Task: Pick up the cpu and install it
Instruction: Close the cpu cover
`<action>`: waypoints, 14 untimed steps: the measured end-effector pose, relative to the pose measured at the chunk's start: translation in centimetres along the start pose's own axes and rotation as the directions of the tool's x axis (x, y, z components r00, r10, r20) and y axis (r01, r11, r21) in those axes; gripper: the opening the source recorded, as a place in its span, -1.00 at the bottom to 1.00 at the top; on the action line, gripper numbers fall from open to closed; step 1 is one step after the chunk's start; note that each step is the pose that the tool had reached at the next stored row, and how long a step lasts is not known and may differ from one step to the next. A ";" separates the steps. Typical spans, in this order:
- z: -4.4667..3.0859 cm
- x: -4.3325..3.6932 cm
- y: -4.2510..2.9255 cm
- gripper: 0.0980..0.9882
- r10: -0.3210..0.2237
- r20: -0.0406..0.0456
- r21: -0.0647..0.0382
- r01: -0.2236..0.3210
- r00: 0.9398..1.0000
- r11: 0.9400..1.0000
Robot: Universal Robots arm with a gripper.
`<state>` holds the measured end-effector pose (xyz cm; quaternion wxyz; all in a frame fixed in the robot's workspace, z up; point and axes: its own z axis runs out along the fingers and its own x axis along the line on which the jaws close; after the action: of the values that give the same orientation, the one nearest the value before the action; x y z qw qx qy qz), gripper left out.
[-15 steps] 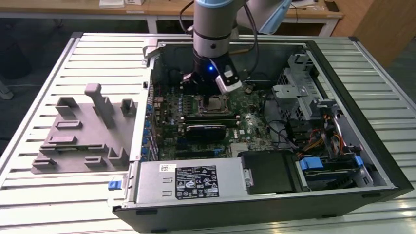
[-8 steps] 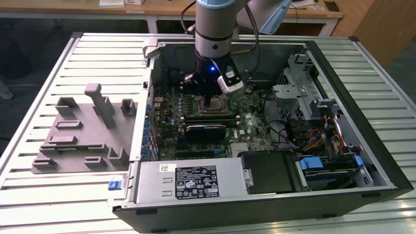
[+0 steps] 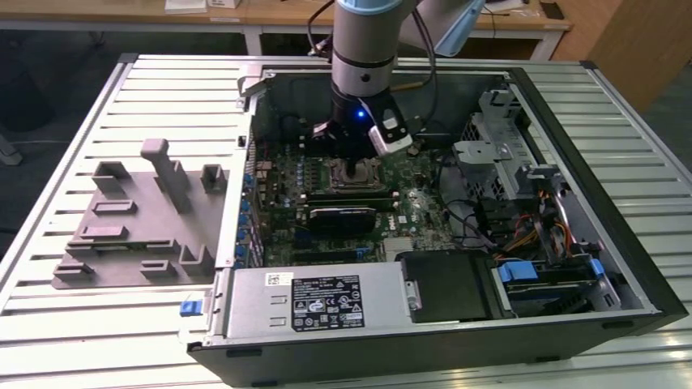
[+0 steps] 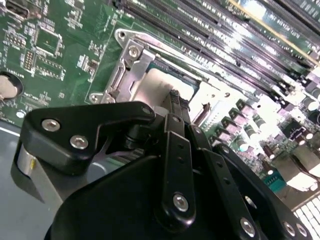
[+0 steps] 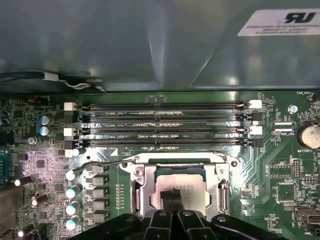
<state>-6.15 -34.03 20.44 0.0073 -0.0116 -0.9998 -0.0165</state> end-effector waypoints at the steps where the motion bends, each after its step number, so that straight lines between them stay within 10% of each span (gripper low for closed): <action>1: -0.11 0.00 0.01 -0.98 0.000 0.000 0.000 0.000 1.000 1.000; 14: -1.82 0.03 0.06 -0.98 0.000 0.002 0.000 0.000 1.000 1.000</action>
<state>-6.14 -34.02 22.26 0.0061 -0.0116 -0.9998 -0.0166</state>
